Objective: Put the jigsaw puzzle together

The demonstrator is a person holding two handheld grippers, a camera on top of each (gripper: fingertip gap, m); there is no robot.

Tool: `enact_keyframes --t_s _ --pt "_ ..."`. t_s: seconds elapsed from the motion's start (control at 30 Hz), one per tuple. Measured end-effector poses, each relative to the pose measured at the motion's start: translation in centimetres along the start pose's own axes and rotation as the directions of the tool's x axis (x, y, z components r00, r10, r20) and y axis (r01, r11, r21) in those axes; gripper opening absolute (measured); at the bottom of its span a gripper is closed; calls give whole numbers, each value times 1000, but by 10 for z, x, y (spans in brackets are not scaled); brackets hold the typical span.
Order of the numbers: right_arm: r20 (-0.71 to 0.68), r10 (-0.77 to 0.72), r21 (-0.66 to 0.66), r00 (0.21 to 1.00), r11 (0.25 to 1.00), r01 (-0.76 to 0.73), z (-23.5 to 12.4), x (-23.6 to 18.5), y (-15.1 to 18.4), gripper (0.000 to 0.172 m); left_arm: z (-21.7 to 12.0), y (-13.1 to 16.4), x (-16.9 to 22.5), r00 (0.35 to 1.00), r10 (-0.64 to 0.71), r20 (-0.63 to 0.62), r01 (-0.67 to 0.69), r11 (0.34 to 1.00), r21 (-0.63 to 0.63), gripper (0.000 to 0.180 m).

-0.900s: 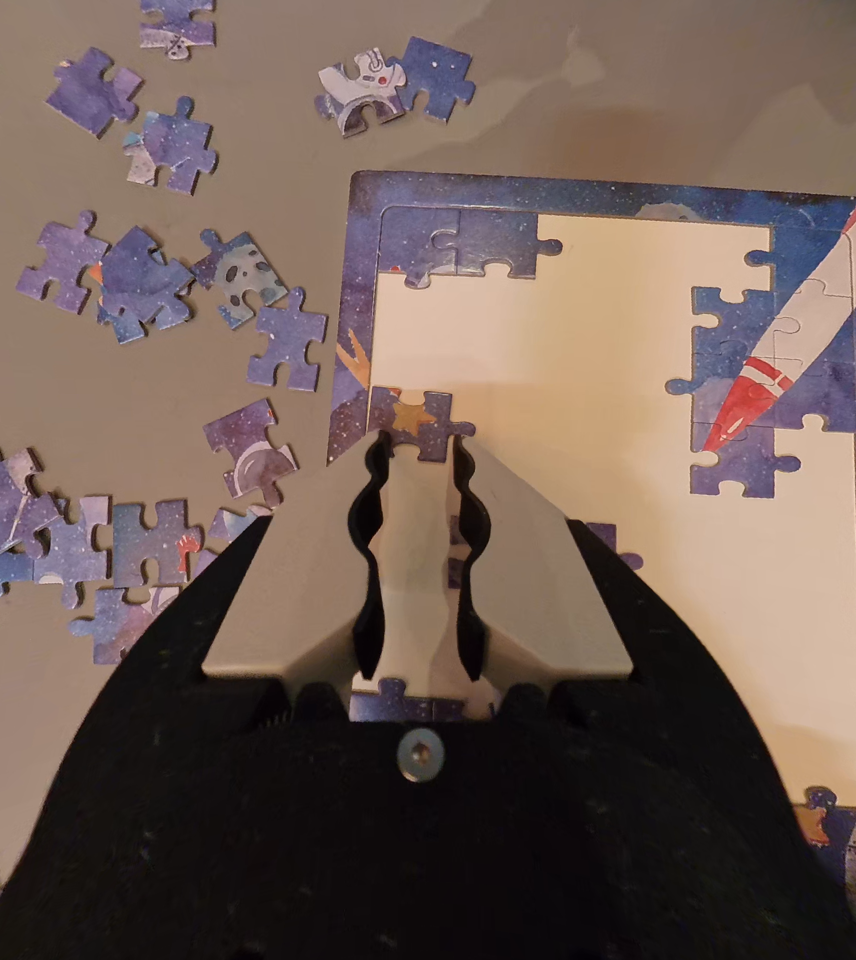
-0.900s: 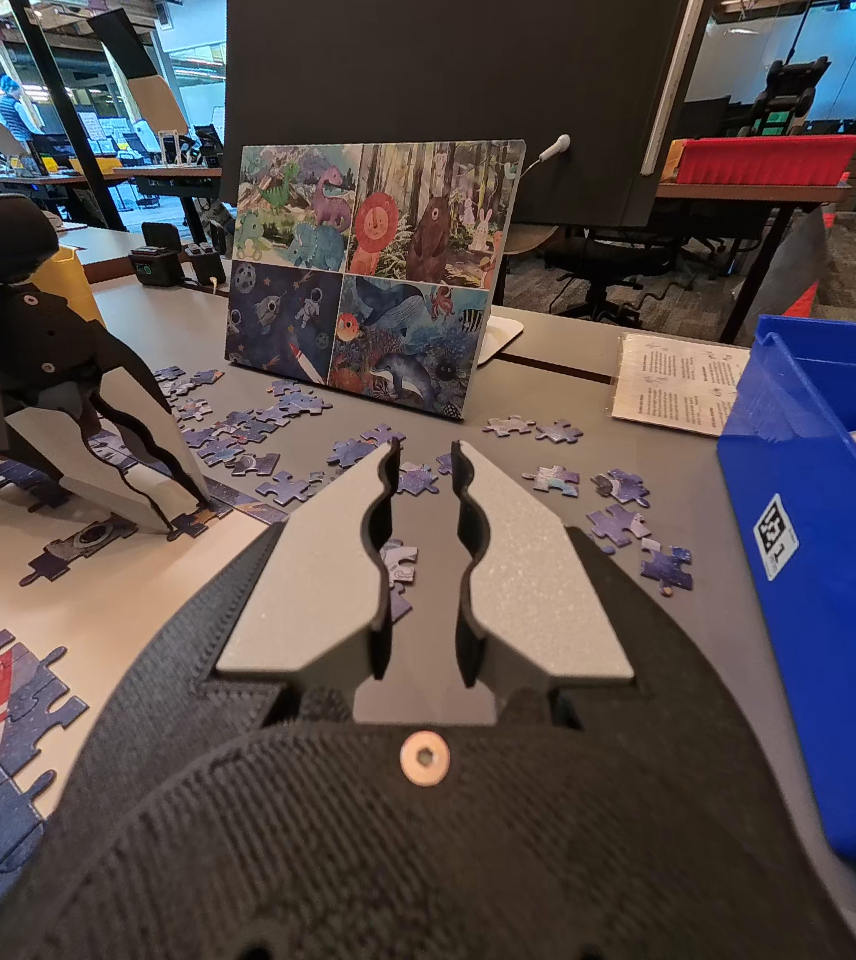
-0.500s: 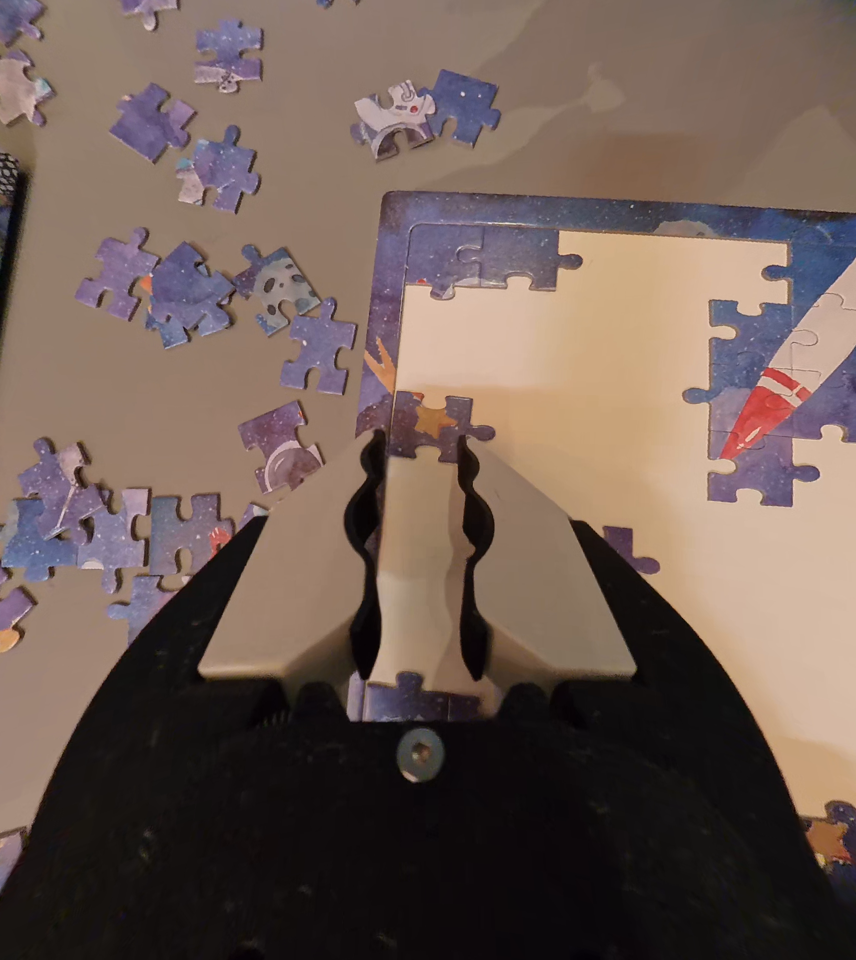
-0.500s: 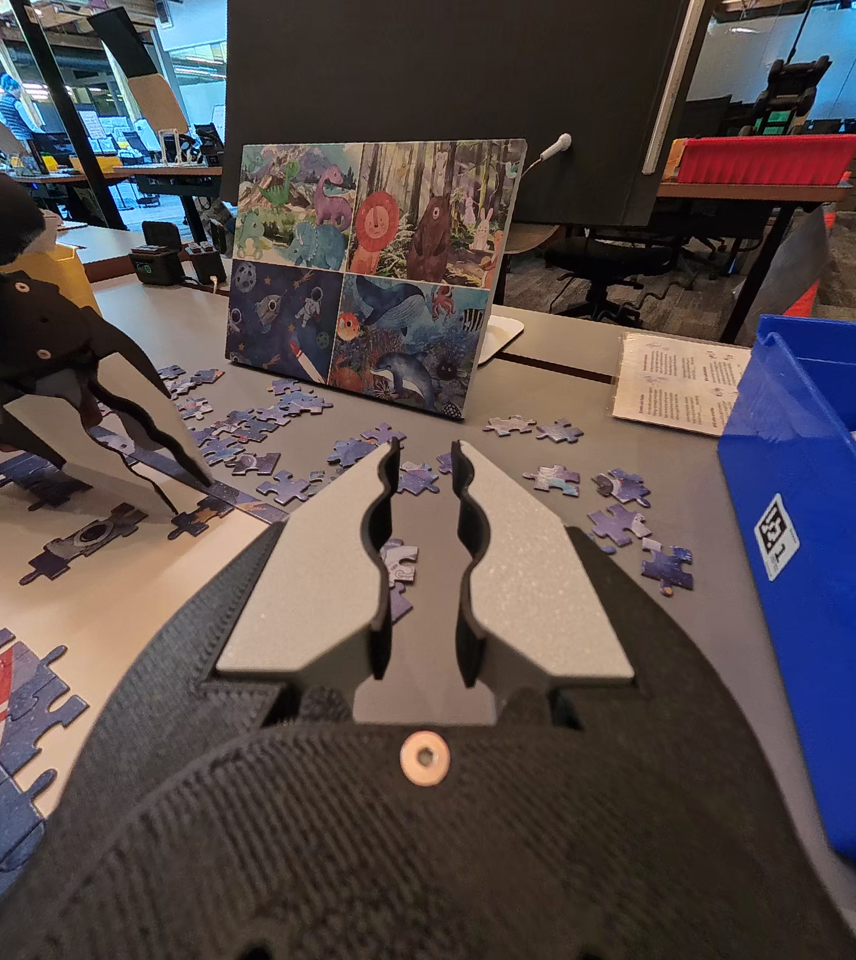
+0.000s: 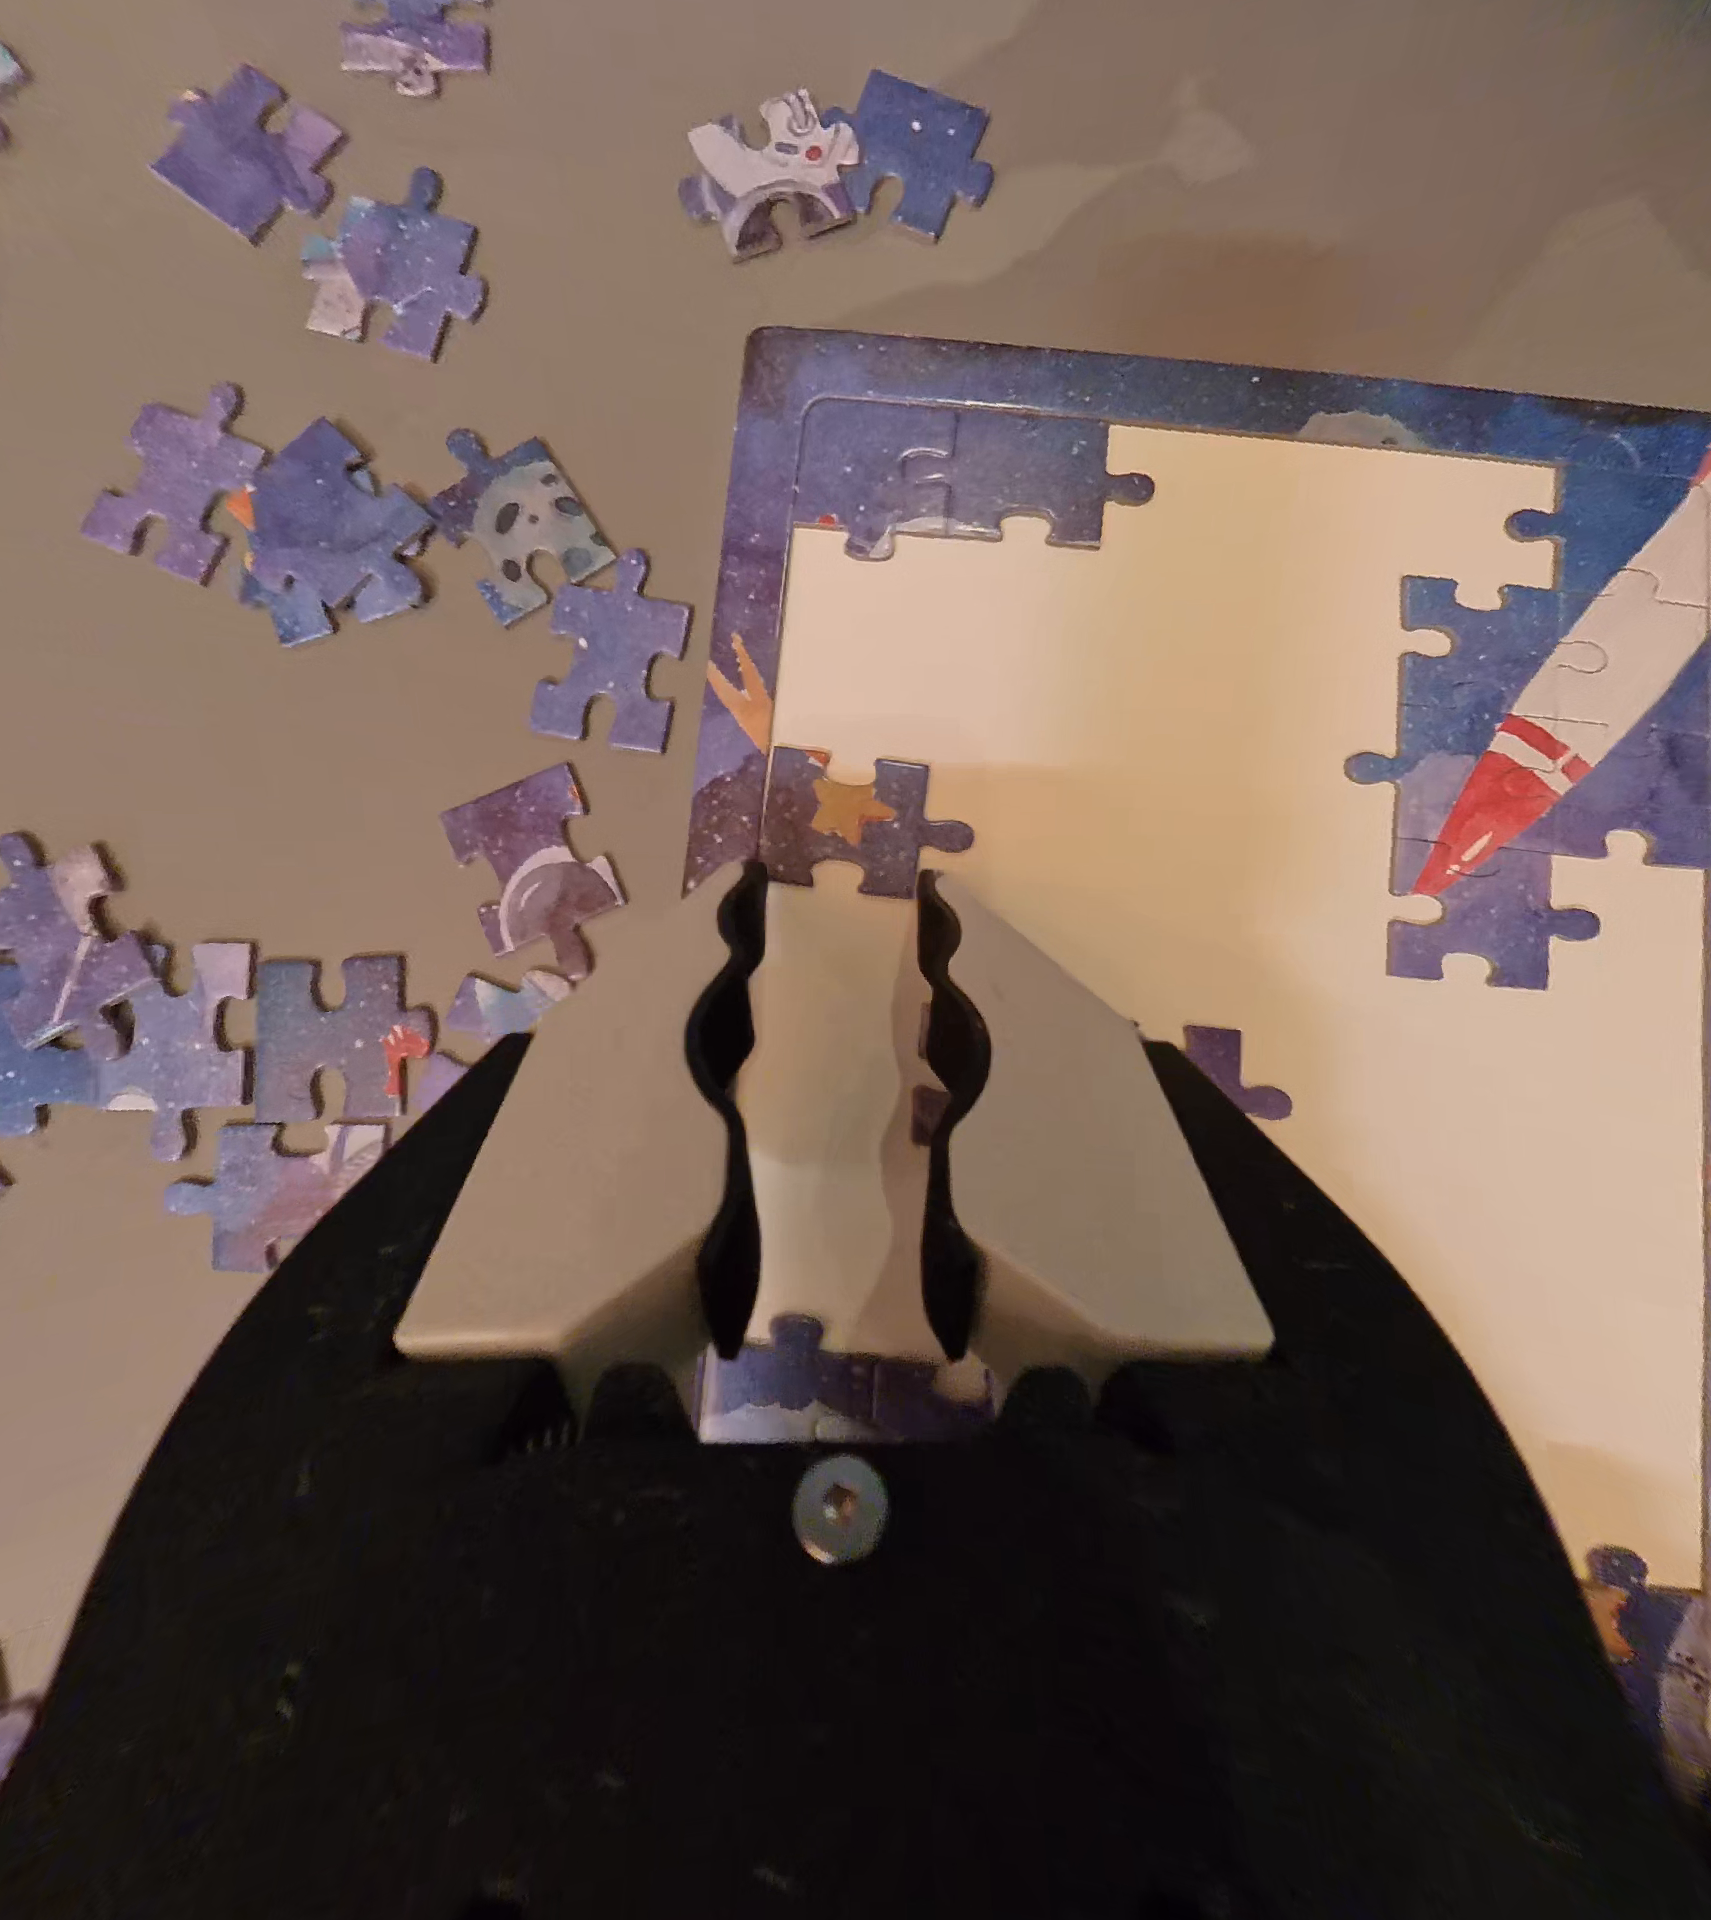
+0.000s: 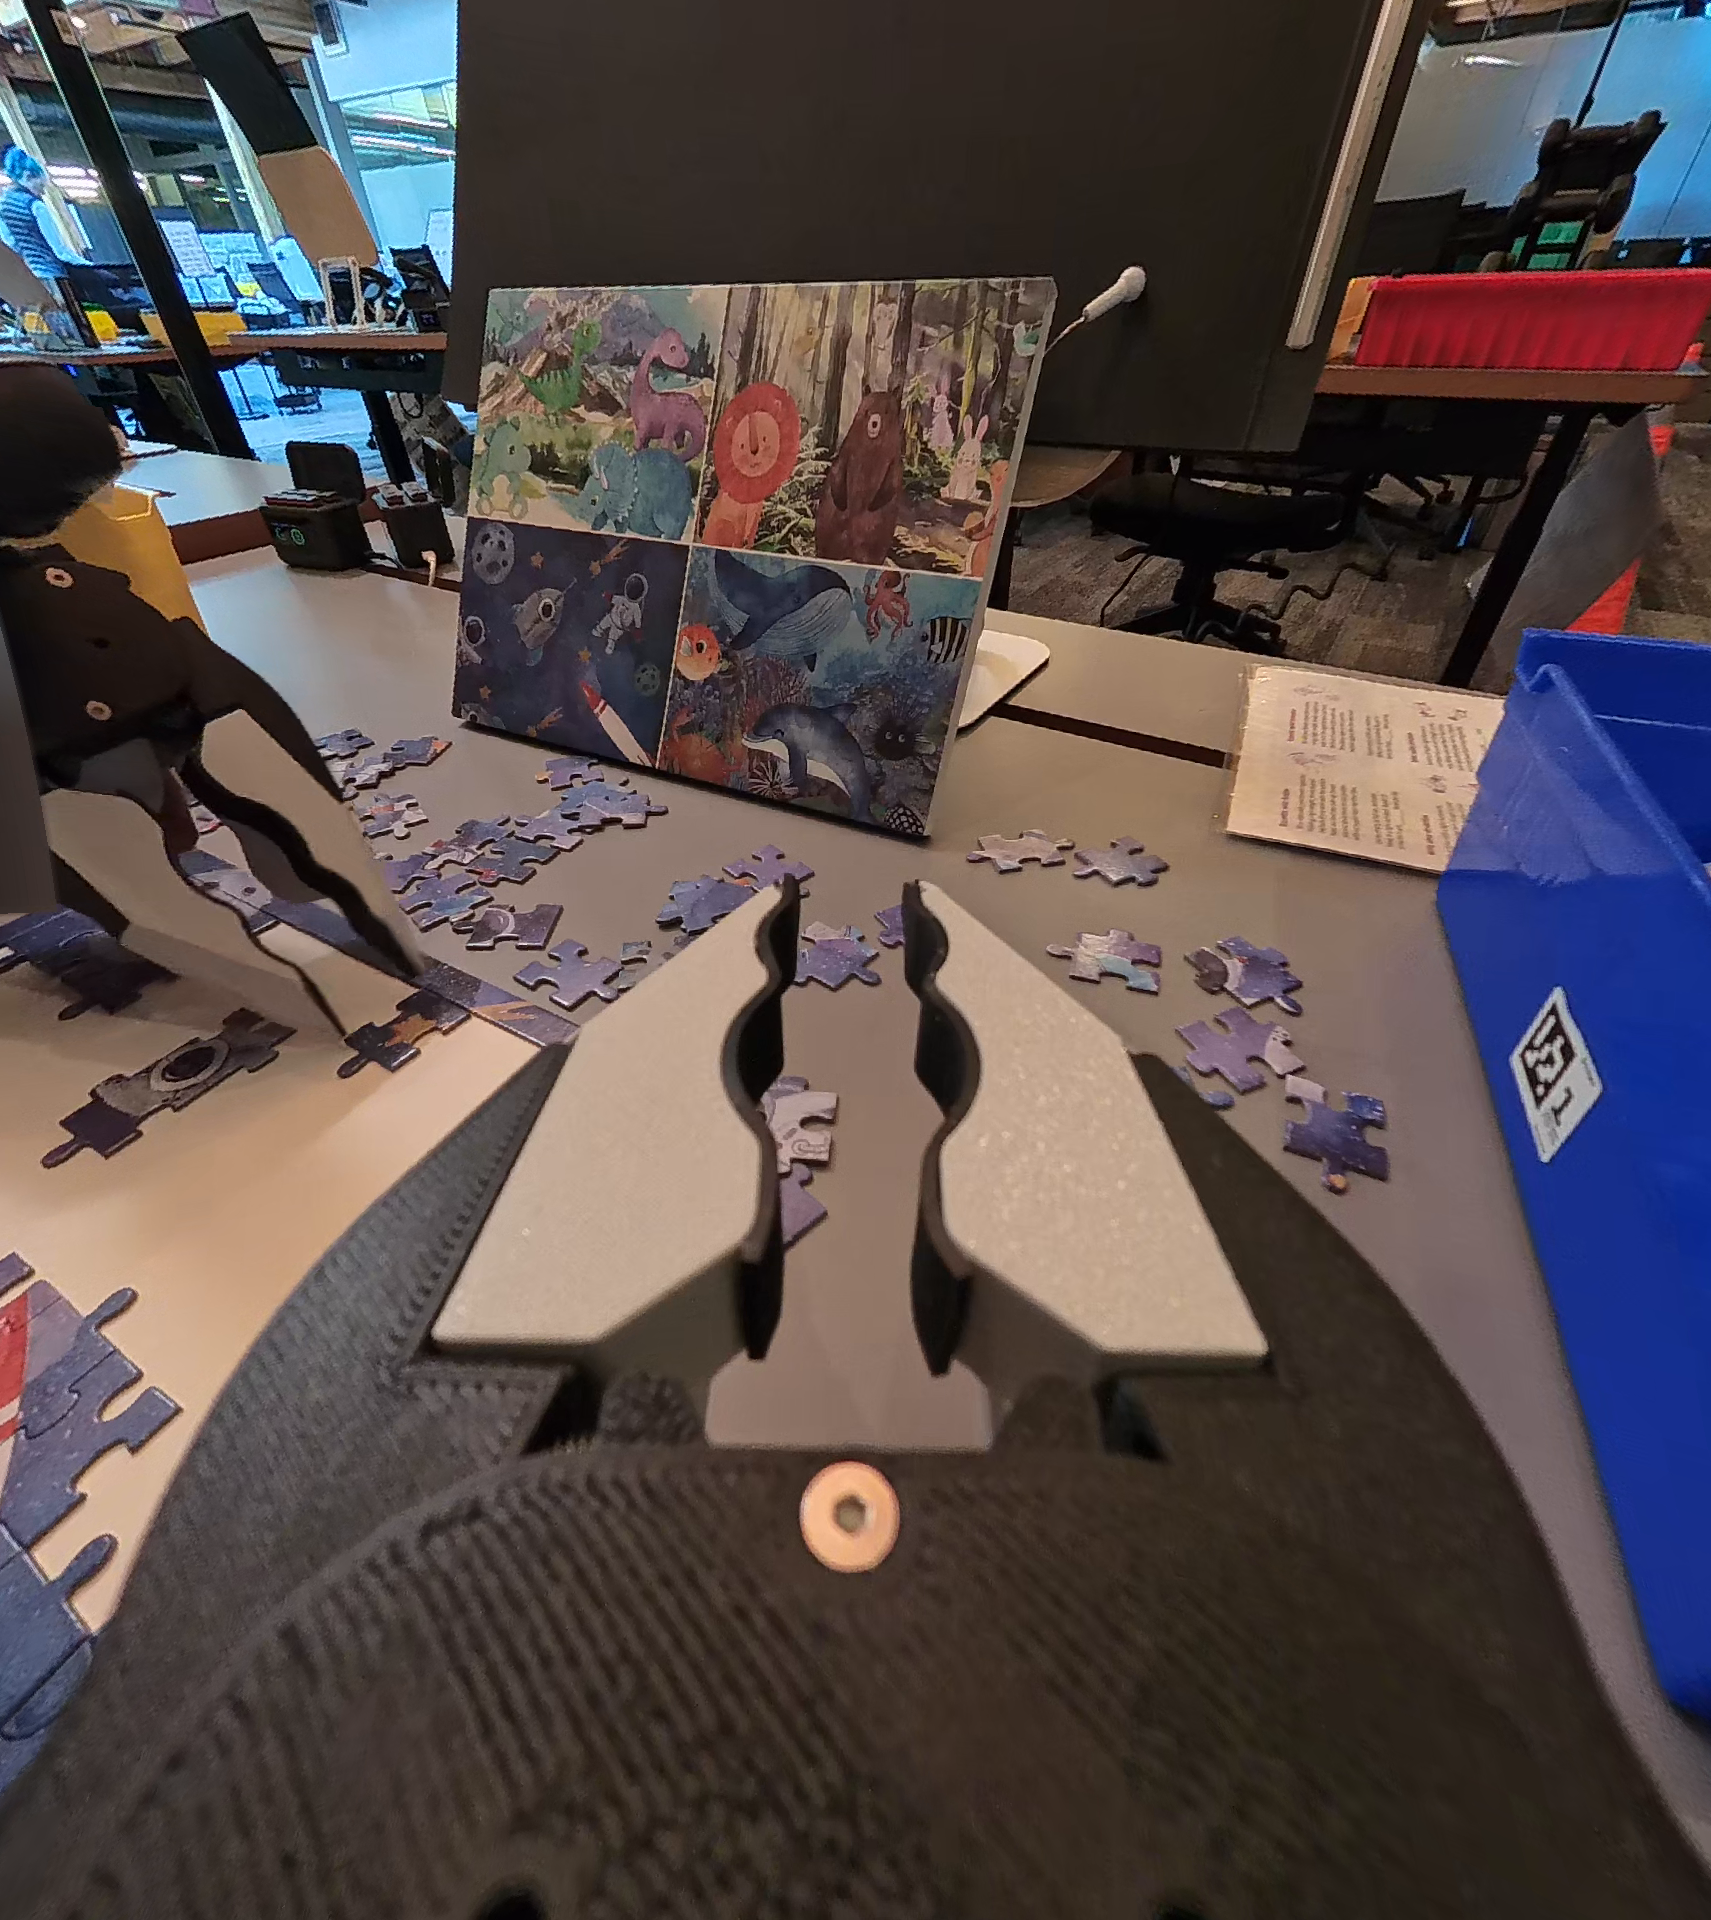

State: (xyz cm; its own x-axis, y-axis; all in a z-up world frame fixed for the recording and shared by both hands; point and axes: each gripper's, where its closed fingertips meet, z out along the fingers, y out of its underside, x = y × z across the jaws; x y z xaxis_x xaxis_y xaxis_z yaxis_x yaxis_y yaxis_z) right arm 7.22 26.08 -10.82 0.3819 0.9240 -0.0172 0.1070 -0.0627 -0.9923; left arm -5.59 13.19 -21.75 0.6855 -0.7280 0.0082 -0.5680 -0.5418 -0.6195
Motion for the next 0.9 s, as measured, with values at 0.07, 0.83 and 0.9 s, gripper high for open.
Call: enact_keyframes --t_s 0.07,0.83,0.9 --pt "-1 -2 -1 1000 1000 2 0 0 0 18 0 1 1 1000 -2 -5 2 1000 -6 28" --pt "0 -2 -3 1000 1000 2 0 -1 1 18 5 1 11 999 23 -46 -24 1000 -20 12" --pt "0 -2 -4 1000 1000 2 0 -1 1 18 5 0 11 999 25 -48 -26 999 -21 11"
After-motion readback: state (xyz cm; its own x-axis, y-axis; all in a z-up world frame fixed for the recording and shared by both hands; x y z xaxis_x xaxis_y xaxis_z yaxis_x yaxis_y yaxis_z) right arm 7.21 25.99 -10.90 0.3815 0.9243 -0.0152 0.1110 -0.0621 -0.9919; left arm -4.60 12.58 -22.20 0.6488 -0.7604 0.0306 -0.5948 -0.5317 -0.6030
